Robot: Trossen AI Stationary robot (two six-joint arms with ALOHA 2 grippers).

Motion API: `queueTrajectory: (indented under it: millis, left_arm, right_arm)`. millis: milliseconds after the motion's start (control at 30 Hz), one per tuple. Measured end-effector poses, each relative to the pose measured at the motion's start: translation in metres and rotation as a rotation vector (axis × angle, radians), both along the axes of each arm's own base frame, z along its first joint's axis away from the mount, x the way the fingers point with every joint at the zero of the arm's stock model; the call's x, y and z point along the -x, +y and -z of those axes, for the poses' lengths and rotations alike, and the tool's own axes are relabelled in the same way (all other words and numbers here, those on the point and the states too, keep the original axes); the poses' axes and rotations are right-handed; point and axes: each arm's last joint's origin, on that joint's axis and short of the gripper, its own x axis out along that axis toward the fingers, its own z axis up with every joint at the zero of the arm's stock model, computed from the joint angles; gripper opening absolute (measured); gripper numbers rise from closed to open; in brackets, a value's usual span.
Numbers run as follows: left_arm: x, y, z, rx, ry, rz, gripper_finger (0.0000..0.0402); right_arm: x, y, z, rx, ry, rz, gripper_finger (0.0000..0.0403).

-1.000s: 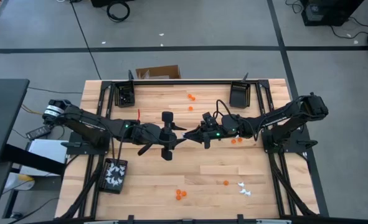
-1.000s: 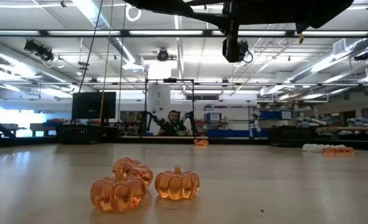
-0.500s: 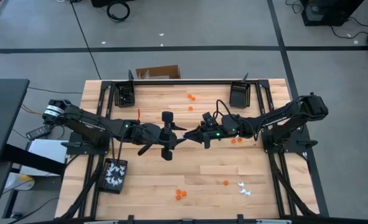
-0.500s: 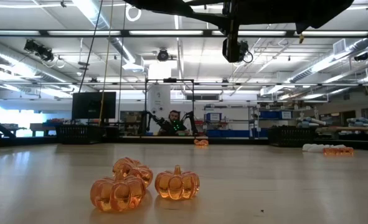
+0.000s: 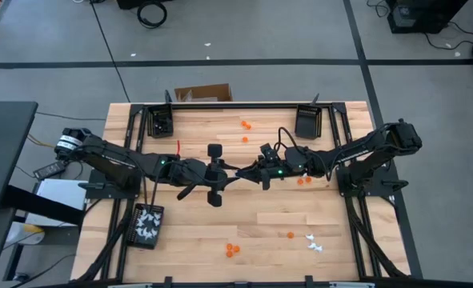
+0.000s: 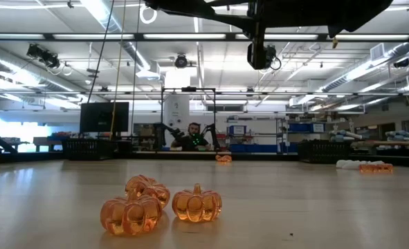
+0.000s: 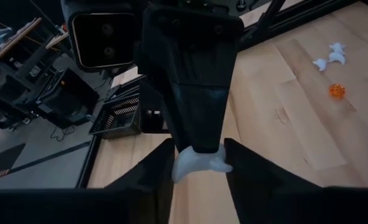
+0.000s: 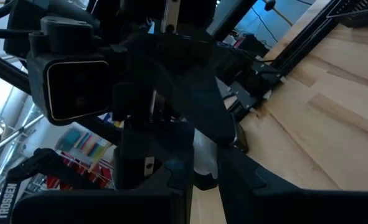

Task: Sort Halloween decoration
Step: Put the white ghost toy into the bottom black basket

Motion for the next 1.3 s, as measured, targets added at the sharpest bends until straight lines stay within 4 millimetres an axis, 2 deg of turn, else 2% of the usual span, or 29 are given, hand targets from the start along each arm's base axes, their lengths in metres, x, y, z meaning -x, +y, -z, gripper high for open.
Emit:
queueTrajectory:
  millis: [167,333,633,867,967,1100,1200,1300]
  left_arm:
    - [0.0,0.0,0.0,0.001,0.001,0.0,0.012]
    - [0.0,0.0,0.0,-0.005,0.0,0.0,0.0154]
    - [0.01,0.003,-0.008,0.054,-0.012,-0.047,0.0124]
    - [0.025,0.006,-0.012,0.077,0.049,-0.067,0.0127]
    - [0.044,0.004,-0.009,0.159,0.155,-0.111,0.0127]
    - [0.086,-0.003,0.009,0.446,0.504,-0.211,0.0127]
    - [0.119,-0.016,0.026,0.647,0.778,-0.372,0.0127]
    - [0.147,-0.037,0.047,0.77,0.919,-0.43,0.0128]
  right_arm:
    - [0.0,0.0,0.0,0.0,0.0,0.0,0.0062]
    - [0.0,0.0,0.0,-0.032,0.003,0.008,0.0067]
    - [0.0,-0.004,0.0,-0.026,0.002,0.069,0.0151]
    - [0.0,-0.004,0.001,-0.02,0.011,0.064,0.0164]
    - [0.0,-0.004,0.005,-0.048,0.06,0.065,0.0163]
    - [0.003,-0.002,0.022,-0.126,0.237,0.056,0.0163]
    - [0.008,0.003,0.035,-0.159,0.387,0.049,0.0163]
    - [0.012,0.008,0.042,-0.155,0.472,0.033,0.0163]
